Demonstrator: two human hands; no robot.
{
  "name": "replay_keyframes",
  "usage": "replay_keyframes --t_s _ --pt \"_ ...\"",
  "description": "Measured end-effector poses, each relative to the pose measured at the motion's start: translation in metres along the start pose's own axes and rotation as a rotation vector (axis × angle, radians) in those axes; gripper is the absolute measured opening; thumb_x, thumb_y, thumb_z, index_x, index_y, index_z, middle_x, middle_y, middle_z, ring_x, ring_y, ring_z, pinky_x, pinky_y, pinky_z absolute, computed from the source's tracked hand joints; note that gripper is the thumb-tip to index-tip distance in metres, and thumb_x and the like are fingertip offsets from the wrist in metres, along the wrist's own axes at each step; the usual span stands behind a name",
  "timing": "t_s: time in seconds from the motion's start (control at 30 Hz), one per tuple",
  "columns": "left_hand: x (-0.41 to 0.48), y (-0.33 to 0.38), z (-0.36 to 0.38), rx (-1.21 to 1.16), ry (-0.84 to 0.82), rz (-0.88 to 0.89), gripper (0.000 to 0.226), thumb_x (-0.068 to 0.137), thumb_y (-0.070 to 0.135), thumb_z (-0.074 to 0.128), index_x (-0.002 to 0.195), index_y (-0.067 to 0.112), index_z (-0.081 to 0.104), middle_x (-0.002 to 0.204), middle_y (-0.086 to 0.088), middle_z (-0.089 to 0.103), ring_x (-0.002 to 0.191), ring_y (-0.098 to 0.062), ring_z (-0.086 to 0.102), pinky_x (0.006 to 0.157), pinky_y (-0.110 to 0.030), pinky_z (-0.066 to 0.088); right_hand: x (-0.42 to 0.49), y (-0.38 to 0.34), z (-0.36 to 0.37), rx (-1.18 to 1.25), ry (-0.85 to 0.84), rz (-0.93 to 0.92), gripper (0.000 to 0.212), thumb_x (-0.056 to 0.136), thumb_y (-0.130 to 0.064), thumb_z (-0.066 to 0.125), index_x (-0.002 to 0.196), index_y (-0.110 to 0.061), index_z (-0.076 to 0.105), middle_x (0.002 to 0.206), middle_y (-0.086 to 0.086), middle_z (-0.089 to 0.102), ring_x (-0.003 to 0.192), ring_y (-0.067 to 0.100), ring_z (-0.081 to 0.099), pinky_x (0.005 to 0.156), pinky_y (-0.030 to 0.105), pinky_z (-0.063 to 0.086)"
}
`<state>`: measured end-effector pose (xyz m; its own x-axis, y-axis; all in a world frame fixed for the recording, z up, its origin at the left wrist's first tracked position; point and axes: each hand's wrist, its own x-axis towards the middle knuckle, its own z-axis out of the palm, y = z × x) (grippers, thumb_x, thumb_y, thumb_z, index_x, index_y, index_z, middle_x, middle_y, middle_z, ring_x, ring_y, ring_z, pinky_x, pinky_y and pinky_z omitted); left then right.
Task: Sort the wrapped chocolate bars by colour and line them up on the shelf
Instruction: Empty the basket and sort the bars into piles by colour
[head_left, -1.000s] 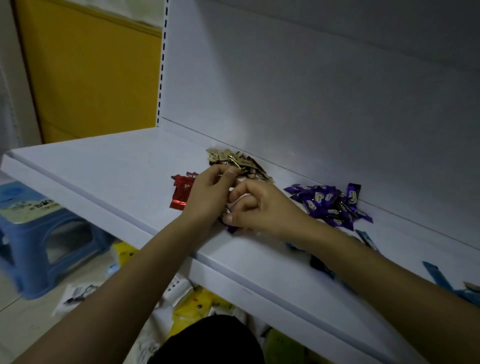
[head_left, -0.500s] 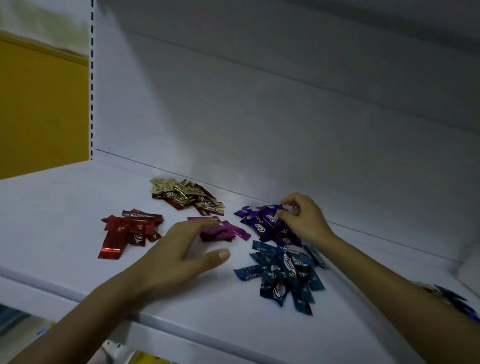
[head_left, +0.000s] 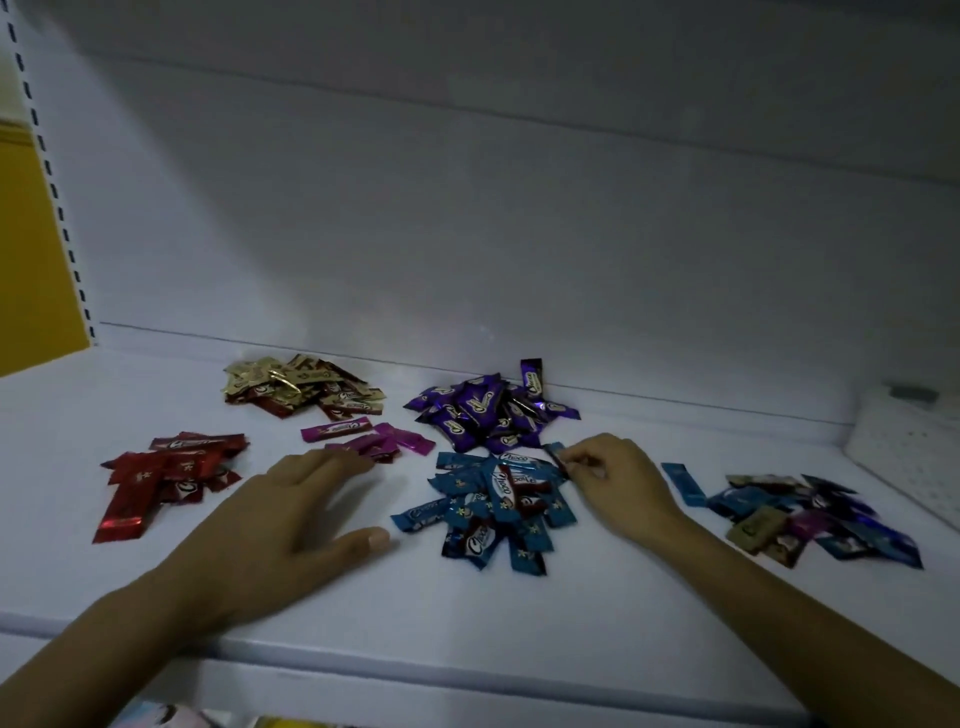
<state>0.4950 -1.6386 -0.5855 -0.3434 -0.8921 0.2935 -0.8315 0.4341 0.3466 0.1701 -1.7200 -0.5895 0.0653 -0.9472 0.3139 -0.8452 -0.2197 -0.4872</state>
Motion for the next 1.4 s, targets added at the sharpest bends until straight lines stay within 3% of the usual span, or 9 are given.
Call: replay_keyframes --t_s 0.27,0.4,0.53,0.67,0.8,0.9,1.1,1.27,1.4 --pt "0.008 0.032 0.005 -0.013 0.099 -0.006 0.056 0.084 0.077 0.025 0.133 0.052 0.032 0.132 0.027 0.038 0.114 0.012 0.033 0.091 -0.014 0.03 -0.011 -0.006 -0.004 0.207 -0.065 -0.116 0.018 0.087 -0.008 0.059 0.094 -0.018 0.073 0.097 -0.005 0.07 0.094 0.008 0.061 0.085 0.023 0.049" --pt "0.033 0.074 0.02 0.049 0.067 0.116 0.065 0.088 0.068 0.025 0.142 0.034 0.036 0.142 0.015 0.042 0.123 0.001 0.034 0.099 -0.019 0.028 -0.01 -0.008 -0.013 0.212 -0.021 -0.137 0.019 0.09 -0.011 0.056 0.101 -0.019 0.069 0.103 -0.008 0.064 0.098 0.008 0.056 0.085 0.022 0.042" --pt "0.07 0.122 0.043 0.023 0.038 0.254 0.064 0.087 0.064 0.03 0.144 0.033 0.033 0.145 0.016 0.035 0.128 0.001 0.027 0.099 -0.009 0.019 -0.015 0.013 -0.049 0.121 0.049 -0.146 0.02 0.092 -0.014 0.053 0.101 -0.024 0.068 0.107 -0.008 0.064 0.102 0.009 0.052 0.09 0.025 0.041" --pt "0.106 0.179 0.086 0.016 -0.051 0.34 0.068 0.088 0.07 0.035 0.147 0.037 0.024 0.153 0.015 0.026 0.135 -0.004 0.023 0.107 -0.021 0.021 -0.032 0.083 -0.095 -0.057 0.204 0.032 0.015 0.092 -0.021 0.055 0.097 -0.026 0.068 0.109 -0.005 0.065 0.106 0.015 0.053 0.095 0.036 0.042" --pt "0.141 0.228 0.138 0.087 -0.114 0.137 0.084 0.081 0.082 0.023 0.147 0.03 0.021 0.15 0.002 0.034 0.134 -0.021 0.034 0.109 -0.037 0.029 -0.051 0.163 -0.131 -0.3 0.31 0.342 0.026 0.095 -0.033 0.048 0.112 -0.023 0.066 0.114 0.003 0.065 0.104 0.021 0.057 0.088 0.032 0.044" --pt "0.17 0.248 0.162 0.09 -0.249 0.017 0.096 0.079 0.085 0.019 0.153 0.026 0.007 0.161 -0.008 0.011 0.146 -0.031 0.009 0.118 -0.047 0.011 -0.055 0.185 -0.128 -0.165 0.27 0.435 0.031 0.098 -0.044 0.039 0.11 -0.027 0.062 0.106 0.001 0.068 0.093 0.017 0.061 0.081 0.029 0.046" --pt "0.192 0.283 0.193 -0.143 -0.223 0.226 0.112 0.065 0.092 0.041 0.152 0.03 0.007 0.161 0.0 0.014 0.147 -0.016 0.009 0.12 -0.041 0.011 -0.055 0.174 -0.127 0.172 0.274 0.285 0.026 0.098 -0.033 0.045 0.097 -0.02 0.068 0.092 -0.005 0.07 0.084 0.011 0.064 0.083 0.032 0.051" --pt "0.196 0.274 0.199 -0.173 -0.156 0.249 0.119 0.061 0.085 0.055 0.153 0.032 0.001 0.162 0.003 0.004 0.149 -0.015 0.0 0.121 -0.039 0.01 -0.055 0.154 -0.118 0.296 0.12 0.116 0.026 0.099 -0.02 0.046 0.087 -0.013 0.068 0.078 -0.003 0.068 0.073 0.006 0.063 0.071 0.02 0.049" --pt "0.196 0.274 0.196 -0.16 -0.05 0.298 0.111 0.061 0.084 0.055 0.151 0.037 0.01 0.153 0.012 0.028 0.14 -0.012 0.025 0.114 -0.034 0.025 -0.054 0.153 -0.122 0.276 0.177 0.092 0.024 0.098 -0.013 0.047 0.083 -0.01 0.066 0.075 -0.001 0.066 0.07 0.008 0.061 0.066 0.019 0.047"
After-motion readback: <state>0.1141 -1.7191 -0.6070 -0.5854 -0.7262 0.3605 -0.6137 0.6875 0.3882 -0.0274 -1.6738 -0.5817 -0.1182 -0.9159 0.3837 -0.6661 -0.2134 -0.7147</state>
